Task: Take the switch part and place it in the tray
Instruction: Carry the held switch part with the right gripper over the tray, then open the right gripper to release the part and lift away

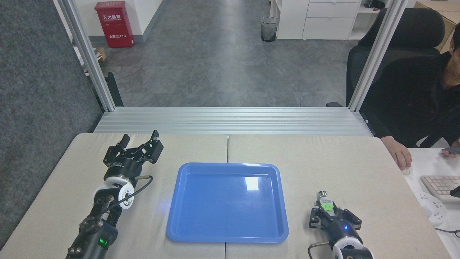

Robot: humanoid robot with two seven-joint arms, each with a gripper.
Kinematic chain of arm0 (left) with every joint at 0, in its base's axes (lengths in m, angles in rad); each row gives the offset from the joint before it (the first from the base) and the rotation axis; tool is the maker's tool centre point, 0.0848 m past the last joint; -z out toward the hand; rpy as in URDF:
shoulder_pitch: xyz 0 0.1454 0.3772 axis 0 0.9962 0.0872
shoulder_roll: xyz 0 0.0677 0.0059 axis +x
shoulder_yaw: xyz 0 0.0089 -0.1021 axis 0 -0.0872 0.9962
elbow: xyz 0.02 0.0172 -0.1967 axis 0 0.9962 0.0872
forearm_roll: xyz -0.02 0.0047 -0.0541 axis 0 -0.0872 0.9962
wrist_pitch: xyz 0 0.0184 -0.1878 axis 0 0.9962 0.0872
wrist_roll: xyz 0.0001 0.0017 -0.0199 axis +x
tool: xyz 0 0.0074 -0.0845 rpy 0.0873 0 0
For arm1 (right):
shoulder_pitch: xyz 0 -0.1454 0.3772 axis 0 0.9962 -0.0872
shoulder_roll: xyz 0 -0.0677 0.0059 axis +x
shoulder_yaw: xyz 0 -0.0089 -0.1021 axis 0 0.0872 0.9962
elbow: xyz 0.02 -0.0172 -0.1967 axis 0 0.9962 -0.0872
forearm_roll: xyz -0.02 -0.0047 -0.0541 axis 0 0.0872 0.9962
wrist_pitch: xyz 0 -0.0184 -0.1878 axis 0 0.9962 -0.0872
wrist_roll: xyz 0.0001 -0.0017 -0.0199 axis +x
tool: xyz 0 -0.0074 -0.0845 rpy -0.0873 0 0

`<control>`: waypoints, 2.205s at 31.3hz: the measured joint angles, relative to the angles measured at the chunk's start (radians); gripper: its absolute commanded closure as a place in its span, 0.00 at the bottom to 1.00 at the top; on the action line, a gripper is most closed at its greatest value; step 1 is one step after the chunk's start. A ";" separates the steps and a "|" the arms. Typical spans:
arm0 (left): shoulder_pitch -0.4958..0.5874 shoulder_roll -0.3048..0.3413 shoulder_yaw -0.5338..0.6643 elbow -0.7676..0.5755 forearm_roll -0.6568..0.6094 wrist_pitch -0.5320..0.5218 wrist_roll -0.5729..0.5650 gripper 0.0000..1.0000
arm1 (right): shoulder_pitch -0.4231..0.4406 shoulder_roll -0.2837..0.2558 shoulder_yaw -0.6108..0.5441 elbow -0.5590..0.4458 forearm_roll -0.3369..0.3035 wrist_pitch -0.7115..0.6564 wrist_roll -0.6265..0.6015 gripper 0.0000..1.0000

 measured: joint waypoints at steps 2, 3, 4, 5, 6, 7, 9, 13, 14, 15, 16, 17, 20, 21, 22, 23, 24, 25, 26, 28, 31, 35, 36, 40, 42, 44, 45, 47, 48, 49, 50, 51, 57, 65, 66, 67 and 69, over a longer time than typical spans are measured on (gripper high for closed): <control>0.000 0.000 0.000 0.000 0.000 0.000 0.000 0.00 | -0.021 0.007 -0.003 -0.004 -0.001 0.002 -0.018 1.00; 0.000 0.000 0.000 0.000 0.000 0.000 0.000 0.00 | -0.031 0.012 -0.004 -0.006 -0.001 0.003 -0.026 1.00; 0.000 0.000 0.000 0.000 0.000 0.000 0.000 0.00 | -0.041 0.017 -0.004 -0.008 -0.001 0.004 -0.030 1.00; 0.000 0.000 0.000 0.000 0.000 0.000 0.000 0.00 | -0.056 0.026 -0.004 -0.011 0.001 0.005 -0.035 1.00; 0.000 0.000 0.000 0.000 0.000 0.000 0.000 0.00 | -0.068 0.034 -0.002 -0.014 0.003 0.005 -0.039 1.00; 0.000 0.000 0.000 0.000 0.000 0.000 0.000 0.00 | -0.082 0.043 0.002 -0.016 0.005 0.005 -0.042 1.00; 0.000 0.000 0.000 0.000 0.000 0.000 0.000 0.00 | -0.108 0.059 0.016 -0.019 0.010 0.005 -0.045 1.00; 0.000 0.000 0.000 0.000 0.000 0.000 0.000 0.00 | -0.162 0.091 0.067 -0.025 0.019 0.000 -0.045 1.00; 0.000 0.000 0.000 0.000 0.000 0.000 0.000 0.00 | -0.171 0.098 0.081 -0.026 0.022 -0.002 -0.040 1.00; 0.000 0.000 0.000 0.000 0.000 0.000 0.000 0.00 | -0.181 0.105 0.097 -0.027 0.025 -0.003 -0.034 1.00; 0.000 0.000 0.000 0.000 0.000 0.000 0.000 0.00 | -0.188 0.113 0.112 -0.028 0.028 -0.005 -0.029 1.00; 0.000 0.000 0.000 0.000 0.000 0.000 0.000 0.00 | -0.194 0.121 0.127 -0.028 0.033 -0.012 -0.024 1.00; 0.000 0.000 0.000 0.000 0.000 0.000 0.000 0.00 | -0.199 0.139 0.166 -0.027 0.047 -0.032 -0.005 1.00; 0.000 0.000 0.000 0.000 0.000 0.000 0.000 0.00 | -0.199 0.146 0.179 -0.026 0.053 -0.041 0.002 1.00; 0.000 0.000 0.000 0.000 0.000 0.000 0.000 0.00 | -0.197 0.151 0.190 -0.025 0.058 -0.048 0.006 1.00; 0.000 0.000 0.000 0.000 0.000 0.000 0.000 0.00 | -0.195 0.156 0.202 -0.023 0.064 -0.055 0.010 1.00; 0.000 0.000 0.000 0.000 0.000 0.000 0.000 0.00 | -0.191 0.160 0.212 -0.021 0.068 -0.059 0.014 1.00; 0.000 0.000 0.000 0.000 0.000 0.000 0.000 0.00 | -0.188 0.164 0.223 -0.019 0.073 -0.064 0.018 1.00; 0.000 0.000 0.000 0.000 0.000 0.000 0.000 0.00 | -0.185 0.168 0.233 -0.017 0.077 -0.068 0.021 1.00; 0.000 0.000 0.000 0.000 0.000 0.000 0.000 0.00 | -0.176 0.175 0.254 -0.012 0.085 -0.073 0.037 1.00; 0.000 0.000 0.000 0.000 0.000 0.000 0.000 0.00 | -0.166 0.185 0.281 -0.001 0.102 -0.077 0.064 0.81; 0.000 0.000 0.000 0.000 0.000 0.000 0.000 0.00 | -0.158 0.195 0.309 0.017 0.126 -0.079 0.082 0.43; 0.000 0.000 0.000 0.000 0.000 0.000 0.000 0.00 | -0.157 0.198 0.315 0.022 0.131 -0.079 0.085 0.24; 0.000 0.000 0.000 0.000 0.000 0.000 0.000 0.00 | -0.155 0.208 0.335 0.040 0.144 -0.073 0.088 0.07; 0.000 0.000 0.000 0.000 0.000 0.000 0.000 0.00 | -0.155 0.213 0.341 0.048 0.146 -0.072 0.088 0.03; 0.000 0.000 0.000 0.000 0.000 0.000 0.000 0.00 | -0.155 0.221 0.343 0.054 0.148 -0.069 0.086 0.02; 0.000 0.000 0.000 0.000 0.000 0.000 0.000 0.00 | -0.155 0.226 0.342 0.057 0.149 -0.069 0.083 0.02; 0.000 0.000 0.000 0.000 0.000 0.000 0.000 0.00 | -0.156 0.235 0.336 0.062 0.150 -0.070 0.073 0.02; 0.000 0.000 0.000 0.000 0.000 0.000 0.000 0.00 | -0.159 0.239 0.332 0.065 0.151 -0.071 0.066 0.02; 0.000 0.000 0.000 0.000 0.000 0.000 0.000 0.00 | -0.164 0.244 0.326 0.067 0.151 -0.072 0.055 0.02; 0.000 0.000 0.000 0.000 0.000 0.000 0.000 0.00 | -0.170 0.248 0.321 0.068 0.152 -0.072 0.043 0.02; 0.000 0.000 0.000 0.000 0.000 0.000 0.000 0.00 | -0.177 0.252 0.314 0.069 0.152 -0.072 0.027 0.02; 0.000 0.000 0.000 0.000 0.000 0.000 0.000 0.00 | -0.222 0.261 0.243 0.068 0.134 -0.093 -0.081 0.02; 0.000 0.000 0.000 0.000 0.000 0.000 0.000 0.00 | -0.259 0.215 0.096 0.064 0.092 -0.262 -0.135 0.02; 0.000 0.000 0.000 0.000 0.000 0.000 0.000 0.00 | -0.262 0.206 0.073 0.064 0.087 -0.285 -0.144 0.02; 0.000 0.000 0.000 0.000 0.000 0.000 0.000 0.00 | -0.265 0.197 0.055 0.064 0.080 -0.313 -0.157 0.02; 0.000 0.000 0.000 0.000 0.000 0.000 0.000 0.00 | -0.268 0.176 0.019 0.064 0.070 -0.354 -0.189 0.02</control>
